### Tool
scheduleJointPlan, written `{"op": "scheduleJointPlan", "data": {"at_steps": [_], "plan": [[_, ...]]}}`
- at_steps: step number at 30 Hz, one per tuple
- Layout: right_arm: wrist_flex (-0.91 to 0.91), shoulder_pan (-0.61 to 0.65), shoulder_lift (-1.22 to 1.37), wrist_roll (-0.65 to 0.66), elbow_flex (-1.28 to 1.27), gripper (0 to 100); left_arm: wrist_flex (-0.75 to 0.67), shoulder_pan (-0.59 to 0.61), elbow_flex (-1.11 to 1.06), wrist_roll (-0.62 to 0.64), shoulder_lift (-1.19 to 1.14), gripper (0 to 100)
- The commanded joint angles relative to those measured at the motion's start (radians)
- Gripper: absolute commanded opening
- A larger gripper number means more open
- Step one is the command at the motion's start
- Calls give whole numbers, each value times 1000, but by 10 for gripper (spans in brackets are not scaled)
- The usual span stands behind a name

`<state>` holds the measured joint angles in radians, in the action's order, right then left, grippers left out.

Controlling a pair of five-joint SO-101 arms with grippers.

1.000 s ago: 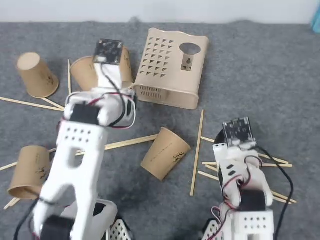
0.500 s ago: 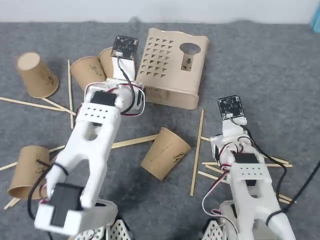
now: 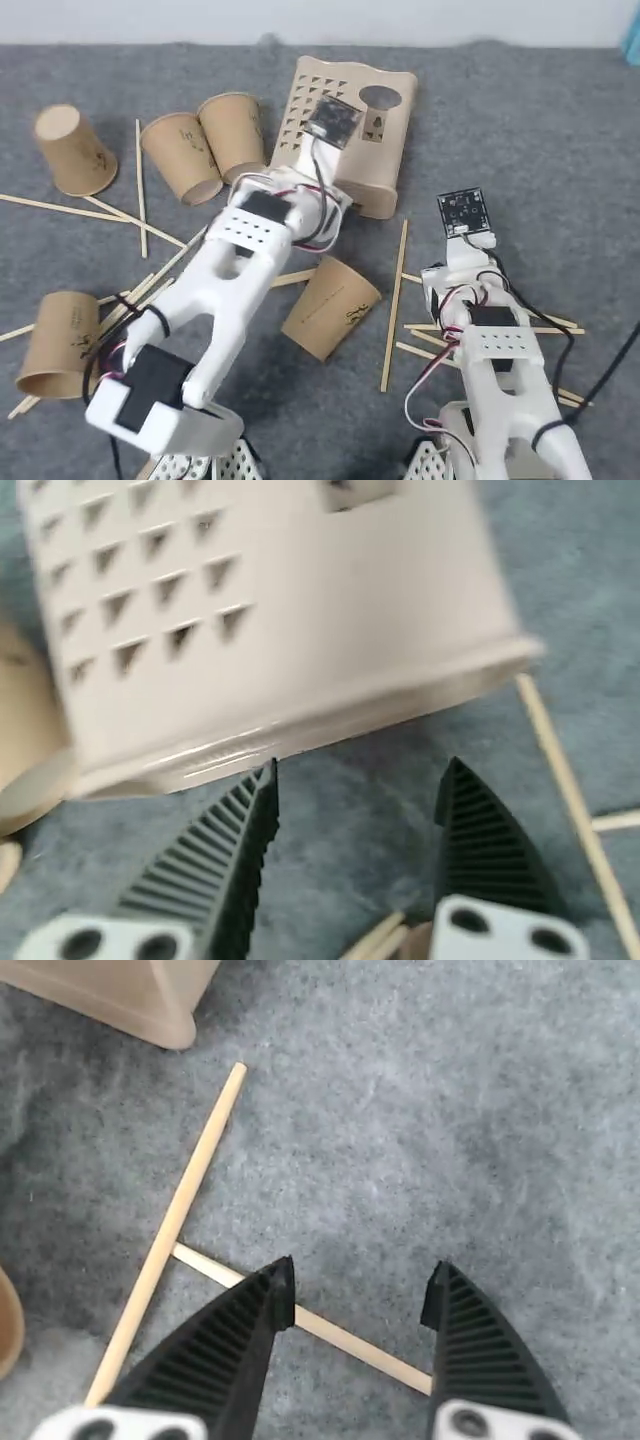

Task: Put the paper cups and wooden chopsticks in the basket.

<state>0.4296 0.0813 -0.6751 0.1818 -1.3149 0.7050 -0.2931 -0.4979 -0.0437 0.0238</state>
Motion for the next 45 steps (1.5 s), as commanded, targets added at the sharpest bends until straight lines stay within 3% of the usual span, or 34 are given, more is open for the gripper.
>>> {"op": "scheduleJointPlan", "data": {"at_steps": [1, 8, 14, 19, 23, 28, 33, 41, 45], "plan": [[-24, -13, 4, 9, 48, 223, -34, -15, 38, -8, 15, 246], [-25, -16, 4, 9, 48, 223, -192, -78, 8, 149, 3, 249], [-25, -18, 4, 11, 48, 223, -414, -160, -97, 186, 3, 247], [-28, -18, 4, 11, 48, 223, -574, -166, -179, 382, 3, 247], [-30, -19, 4, 11, 48, 223, -661, -207, -257, 456, 5, 246], [-25, -19, 4, 11, 48, 223, -684, -238, -352, 468, 15, 246], [-24, -19, 4, 11, 48, 223, -746, -184, -321, 474, 0, 246], [-30, -19, 4, 11, 40, 223, -775, -129, -108, 528, -275, 246], [-31, -19, 4, 11, 40, 223, -775, -114, -41, 559, -298, 246]]}}
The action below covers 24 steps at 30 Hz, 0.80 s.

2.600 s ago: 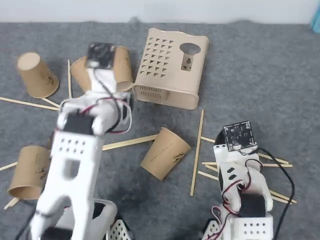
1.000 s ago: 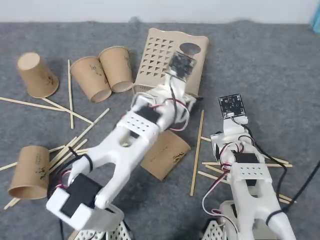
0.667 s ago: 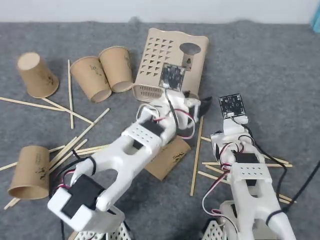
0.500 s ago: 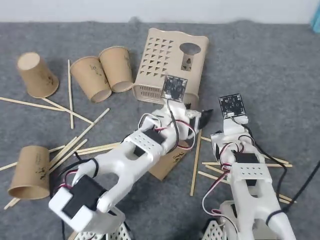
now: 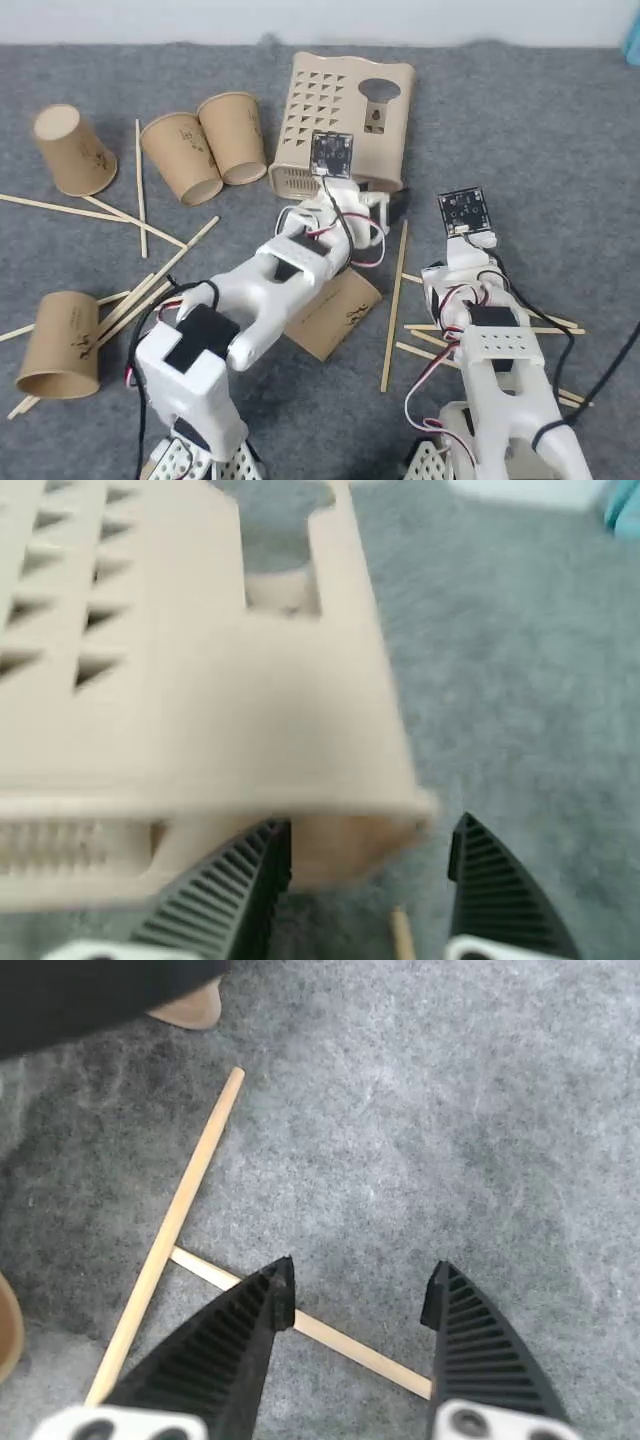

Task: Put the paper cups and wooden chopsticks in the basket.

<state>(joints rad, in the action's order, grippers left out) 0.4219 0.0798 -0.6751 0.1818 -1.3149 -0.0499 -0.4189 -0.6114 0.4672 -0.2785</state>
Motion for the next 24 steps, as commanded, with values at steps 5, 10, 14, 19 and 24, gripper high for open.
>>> {"op": "scheduleJointPlan", "data": {"at_steps": [5, 10, 14, 19, 24], "plan": [[-25, -18, 4, 11, 40, 223, -23, -2, 82, 49, 5, 246], [-24, -18, 4, 11, 40, 223, -28, -5, 150, 44, -57, 246], [-22, -18, 4, 11, 40, 223, -20, -5, 277, 48, -172, 246], [-25, -18, 4, 11, 40, 221, 38, -5, 338, 48, -187, 246], [-27, -18, 4, 11, 40, 221, 37, -29, 338, 28, -187, 85]]}}
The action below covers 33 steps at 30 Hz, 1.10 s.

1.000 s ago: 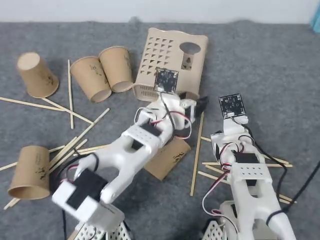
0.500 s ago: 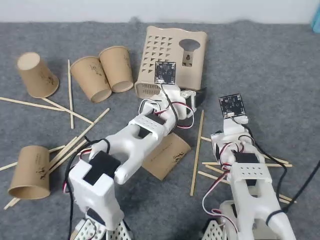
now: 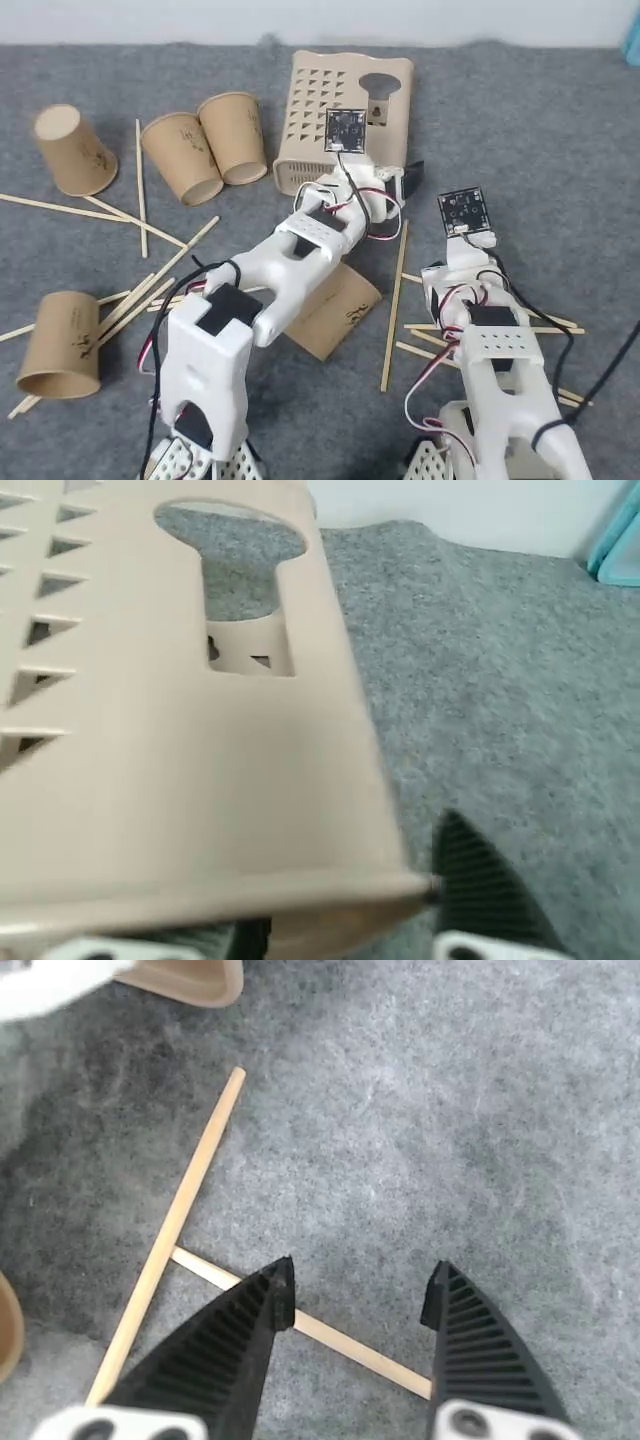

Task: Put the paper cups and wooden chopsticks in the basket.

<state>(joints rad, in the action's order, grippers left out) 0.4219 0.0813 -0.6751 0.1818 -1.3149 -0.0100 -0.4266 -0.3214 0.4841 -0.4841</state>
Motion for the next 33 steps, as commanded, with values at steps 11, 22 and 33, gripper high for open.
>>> {"op": "scheduleJointPlan", "data": {"at_steps": [11, 22, 33], "plan": [[-27, -21, 4, 11, 40, 221, 57, -121, 47, -114, 28, 10], [-27, -22, 4, 11, 41, 221, 644, -129, -1, -684, 376, 11], [-27, -22, 4, 11, 40, 221, 879, 40, -122, -979, 546, 13]]}}
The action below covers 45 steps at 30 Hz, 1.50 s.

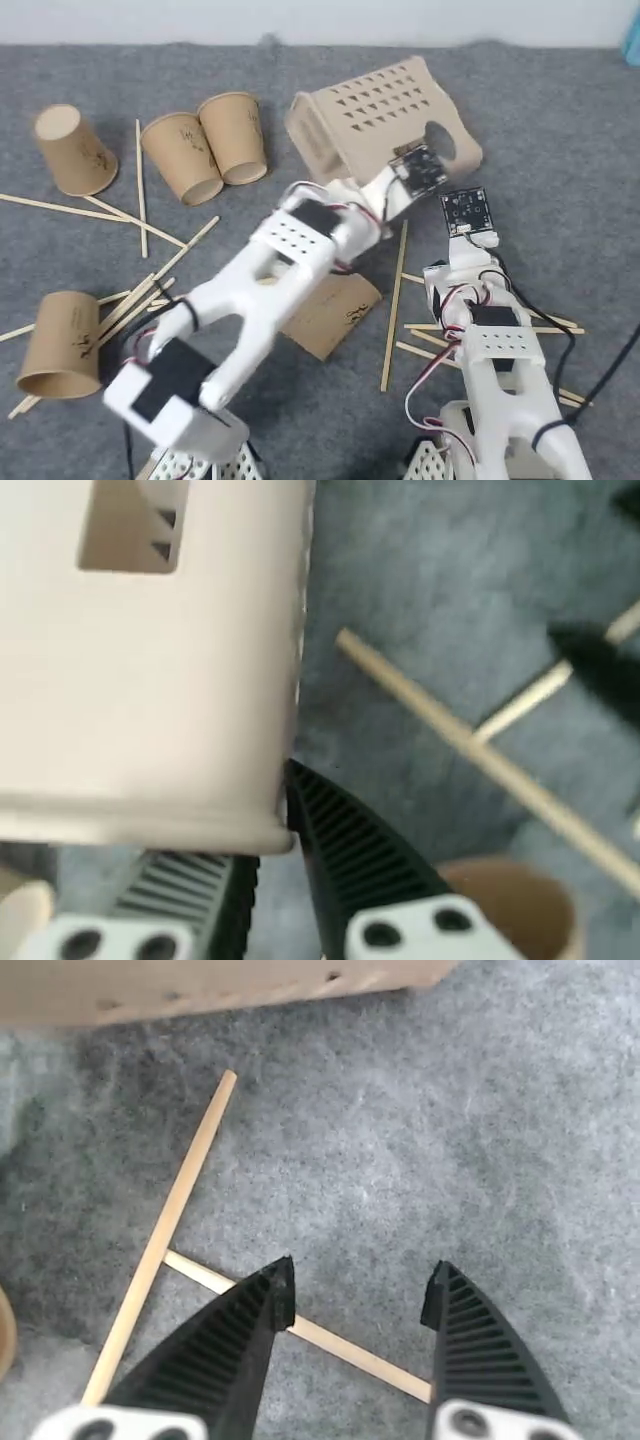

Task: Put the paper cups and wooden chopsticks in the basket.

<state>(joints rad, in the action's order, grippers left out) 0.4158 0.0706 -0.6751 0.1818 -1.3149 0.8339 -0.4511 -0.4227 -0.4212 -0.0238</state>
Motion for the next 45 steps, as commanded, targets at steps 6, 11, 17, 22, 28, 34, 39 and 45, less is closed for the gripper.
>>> {"op": "scheduleJointPlan", "data": {"at_steps": [6, 11, 17, 22, 28, 34, 39, 45], "plan": [[-21, -12, 4, 11, 40, 221, 40, 238, -45, -72, 104, 119], [-21, -12, 4, 12, 40, 222, 95, 279, -35, -38, 120, 270], [-21, -12, 5, 12, 40, 222, 212, 230, -30, -38, 270, 246], [-21, -12, 5, 12, 40, 221, 256, 121, -30, 0, 482, 246], [-21, -12, 5, 12, 38, 221, 199, -9, 77, 270, 499, 246], [-19, -12, 5, 12, 38, 221, 132, -9, 337, 655, 221, 249], [-19, -12, 5, 12, 38, 221, 130, -5, 573, 847, -34, 250], [-21, -12, 5, 34, 38, 222, 132, -3, 814, 902, -331, 250]]}}
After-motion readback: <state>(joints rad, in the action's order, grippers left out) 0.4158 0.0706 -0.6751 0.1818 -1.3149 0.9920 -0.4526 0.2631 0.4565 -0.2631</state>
